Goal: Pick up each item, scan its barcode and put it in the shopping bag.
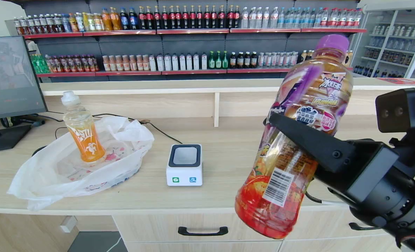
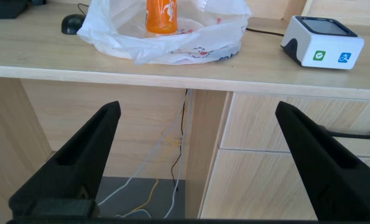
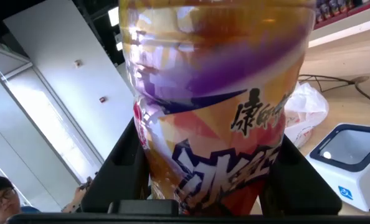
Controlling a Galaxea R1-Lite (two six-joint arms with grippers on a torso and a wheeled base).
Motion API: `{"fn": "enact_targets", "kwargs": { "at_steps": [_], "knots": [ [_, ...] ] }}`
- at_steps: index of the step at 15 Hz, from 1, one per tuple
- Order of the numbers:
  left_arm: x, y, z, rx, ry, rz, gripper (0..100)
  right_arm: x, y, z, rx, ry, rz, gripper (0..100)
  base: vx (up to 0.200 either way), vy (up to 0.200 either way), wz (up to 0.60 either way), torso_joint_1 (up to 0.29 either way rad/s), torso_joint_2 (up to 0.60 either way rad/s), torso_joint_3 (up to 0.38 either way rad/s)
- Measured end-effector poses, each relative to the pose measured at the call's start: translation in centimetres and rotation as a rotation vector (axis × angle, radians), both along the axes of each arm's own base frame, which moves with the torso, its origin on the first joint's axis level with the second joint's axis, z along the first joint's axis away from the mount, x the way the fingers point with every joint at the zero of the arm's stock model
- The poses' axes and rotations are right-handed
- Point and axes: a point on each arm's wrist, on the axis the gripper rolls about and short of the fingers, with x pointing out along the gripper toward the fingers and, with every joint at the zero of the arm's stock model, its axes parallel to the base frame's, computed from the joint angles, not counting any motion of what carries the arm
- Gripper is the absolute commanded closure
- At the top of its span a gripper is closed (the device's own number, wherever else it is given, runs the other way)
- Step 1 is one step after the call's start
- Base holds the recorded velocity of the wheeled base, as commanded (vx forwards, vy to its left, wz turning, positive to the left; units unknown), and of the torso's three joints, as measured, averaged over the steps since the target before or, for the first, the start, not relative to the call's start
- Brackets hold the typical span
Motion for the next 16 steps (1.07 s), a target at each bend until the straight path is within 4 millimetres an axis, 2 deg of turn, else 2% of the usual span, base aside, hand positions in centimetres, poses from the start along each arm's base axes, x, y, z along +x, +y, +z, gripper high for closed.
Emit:
{"fn": "enact_targets", "kwargs": {
  "at_steps": [6,16],
  "knots": [
    [0.0,0.0,0.0,0.0,0.0,0.0,0,-1.3,-0.2,-0.2,-0.006,0.001,0.038,100,0.0,0.0,0.0,0.0,0.0,0.0],
    [0.0,0.0,0.0,0.0,0.0,0.0,0,-1.9,-0.7,-0.2,-0.025,-0.038,0.022,100,0.0,0.0,0.0,0.0,0.0,0.0]
  ]
}}
